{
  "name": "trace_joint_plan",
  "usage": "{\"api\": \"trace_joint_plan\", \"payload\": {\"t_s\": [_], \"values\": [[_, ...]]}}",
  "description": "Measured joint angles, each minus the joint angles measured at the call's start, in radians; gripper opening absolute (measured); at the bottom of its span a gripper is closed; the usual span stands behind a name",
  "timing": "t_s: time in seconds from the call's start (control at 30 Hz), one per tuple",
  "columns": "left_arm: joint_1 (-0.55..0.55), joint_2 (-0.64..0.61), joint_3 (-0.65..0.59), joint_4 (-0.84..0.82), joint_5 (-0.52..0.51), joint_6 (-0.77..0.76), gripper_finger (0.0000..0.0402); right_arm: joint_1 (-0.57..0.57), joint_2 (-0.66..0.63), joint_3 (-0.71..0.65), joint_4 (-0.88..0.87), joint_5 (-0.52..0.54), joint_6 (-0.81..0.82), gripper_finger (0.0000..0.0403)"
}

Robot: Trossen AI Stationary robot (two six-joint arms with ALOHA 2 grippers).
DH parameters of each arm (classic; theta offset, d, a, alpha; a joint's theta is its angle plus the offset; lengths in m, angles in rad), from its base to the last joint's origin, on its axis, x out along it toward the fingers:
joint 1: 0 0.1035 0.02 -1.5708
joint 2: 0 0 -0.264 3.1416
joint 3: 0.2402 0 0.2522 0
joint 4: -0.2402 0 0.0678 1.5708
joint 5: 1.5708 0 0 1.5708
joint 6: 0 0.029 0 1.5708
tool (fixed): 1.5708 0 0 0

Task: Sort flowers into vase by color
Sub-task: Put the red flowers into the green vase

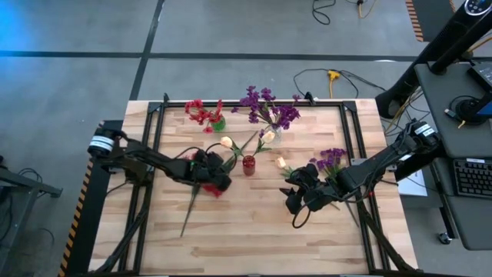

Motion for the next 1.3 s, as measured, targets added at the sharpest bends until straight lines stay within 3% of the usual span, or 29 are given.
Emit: {"api": "trace_joint_plan", "payload": {"t_s": [0.3,0.63,0.93,1.3], "values": [[-0.001,-0.048,0.000,-0.089,0.000,0.034,0.0062,0.000,0.000,0.000,0.000,0.002,-0.003,0.0196],[-0.005,-0.174,0.000,-0.240,0.001,0.051,0.0006,0.000,0.000,0.000,0.000,0.005,-0.005,0.0196],[-0.031,-0.332,0.000,-0.371,0.008,0.086,0.0003,0.000,0.000,0.000,0.000,0.019,-0.047,0.0196],[-0.073,-0.498,0.059,-0.593,0.036,0.106,0.0002,0.000,0.000,0.000,0.036,0.025,-0.272,0.0196]]}}
